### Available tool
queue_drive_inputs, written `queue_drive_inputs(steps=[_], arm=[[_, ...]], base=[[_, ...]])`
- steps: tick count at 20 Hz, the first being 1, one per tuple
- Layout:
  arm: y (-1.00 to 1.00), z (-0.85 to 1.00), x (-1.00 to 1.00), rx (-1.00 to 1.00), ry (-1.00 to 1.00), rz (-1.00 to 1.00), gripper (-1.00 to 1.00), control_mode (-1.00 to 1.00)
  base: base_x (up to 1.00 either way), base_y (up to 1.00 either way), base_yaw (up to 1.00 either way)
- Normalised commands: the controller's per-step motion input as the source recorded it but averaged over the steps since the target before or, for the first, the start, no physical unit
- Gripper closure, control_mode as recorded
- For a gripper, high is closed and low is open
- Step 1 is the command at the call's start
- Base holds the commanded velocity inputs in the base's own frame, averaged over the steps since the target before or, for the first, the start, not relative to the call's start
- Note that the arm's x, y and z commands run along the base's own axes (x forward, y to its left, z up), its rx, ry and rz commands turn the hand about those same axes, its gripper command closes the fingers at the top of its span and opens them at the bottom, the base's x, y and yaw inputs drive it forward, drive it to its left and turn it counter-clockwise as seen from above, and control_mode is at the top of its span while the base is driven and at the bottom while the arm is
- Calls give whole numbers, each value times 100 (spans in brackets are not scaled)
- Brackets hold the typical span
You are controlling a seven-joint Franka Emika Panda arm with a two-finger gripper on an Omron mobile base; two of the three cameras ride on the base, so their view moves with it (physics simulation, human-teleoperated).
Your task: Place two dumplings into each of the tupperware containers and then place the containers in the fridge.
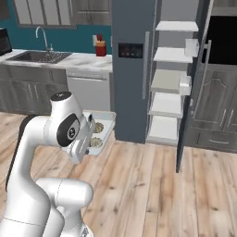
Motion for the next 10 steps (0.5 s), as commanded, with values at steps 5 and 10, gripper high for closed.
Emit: queue_drive_inputs(steps=[5, 10], arm=[[0, 0, 0, 0, 0, 0, 100, 100], [0, 0, 0, 0, 0, 0, 100, 100]], base=[[100, -67, -2], [98, -29, -12]])
